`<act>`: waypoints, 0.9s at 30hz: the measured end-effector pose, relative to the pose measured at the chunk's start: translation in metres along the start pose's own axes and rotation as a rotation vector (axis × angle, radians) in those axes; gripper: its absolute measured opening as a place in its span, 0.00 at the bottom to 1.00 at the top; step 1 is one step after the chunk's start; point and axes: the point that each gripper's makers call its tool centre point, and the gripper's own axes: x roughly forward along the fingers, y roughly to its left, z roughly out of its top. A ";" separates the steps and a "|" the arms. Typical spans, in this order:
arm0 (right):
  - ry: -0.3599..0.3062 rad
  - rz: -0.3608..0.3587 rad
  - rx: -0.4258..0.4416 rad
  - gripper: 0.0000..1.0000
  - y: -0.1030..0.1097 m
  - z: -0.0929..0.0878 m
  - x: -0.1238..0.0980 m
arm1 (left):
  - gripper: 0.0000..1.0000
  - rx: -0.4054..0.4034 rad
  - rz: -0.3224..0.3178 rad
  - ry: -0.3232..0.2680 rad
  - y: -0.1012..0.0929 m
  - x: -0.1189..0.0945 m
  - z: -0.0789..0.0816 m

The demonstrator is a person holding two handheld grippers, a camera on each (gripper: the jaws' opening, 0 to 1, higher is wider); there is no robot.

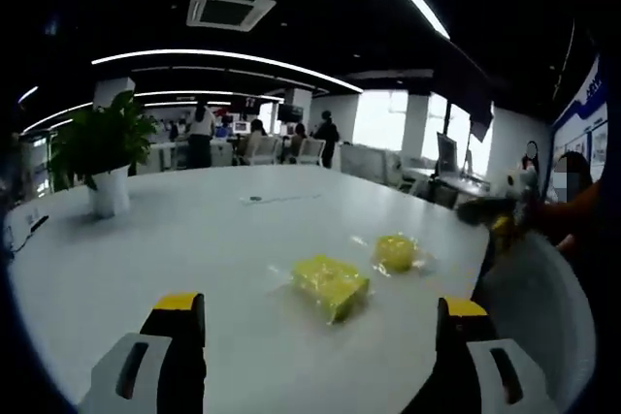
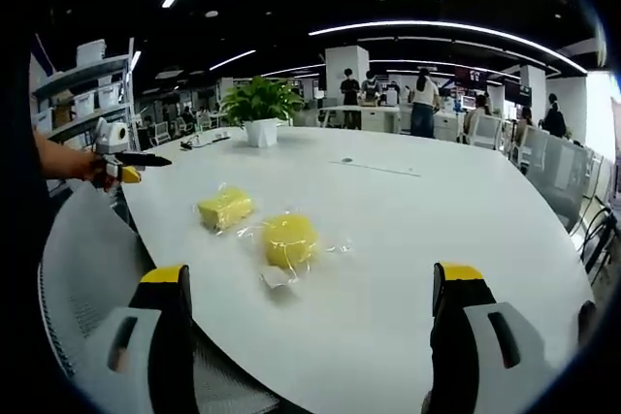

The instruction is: Compare the silicone blocks by pressing each to a similar depth, holding the contact briefly, and releasing to observe deformation and rebound differences across the visible hardness samples.

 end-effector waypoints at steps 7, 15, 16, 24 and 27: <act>0.026 -0.009 0.005 0.97 0.001 -0.005 0.002 | 1.00 0.001 -0.008 0.008 0.000 0.002 0.000; 0.013 -0.010 -0.012 0.97 0.005 -0.008 0.002 | 1.00 -0.005 -0.014 0.003 -0.001 0.003 -0.002; 0.013 -0.012 -0.011 0.97 0.004 -0.008 0.002 | 1.00 -0.002 -0.013 0.002 0.000 0.003 -0.001; 0.031 -0.021 0.006 0.97 0.002 -0.012 0.005 | 1.00 -0.008 -0.015 -0.007 -0.001 0.005 0.001; 0.035 -0.019 0.008 0.97 0.002 -0.011 0.006 | 1.00 -0.007 -0.015 -0.008 0.001 0.006 0.003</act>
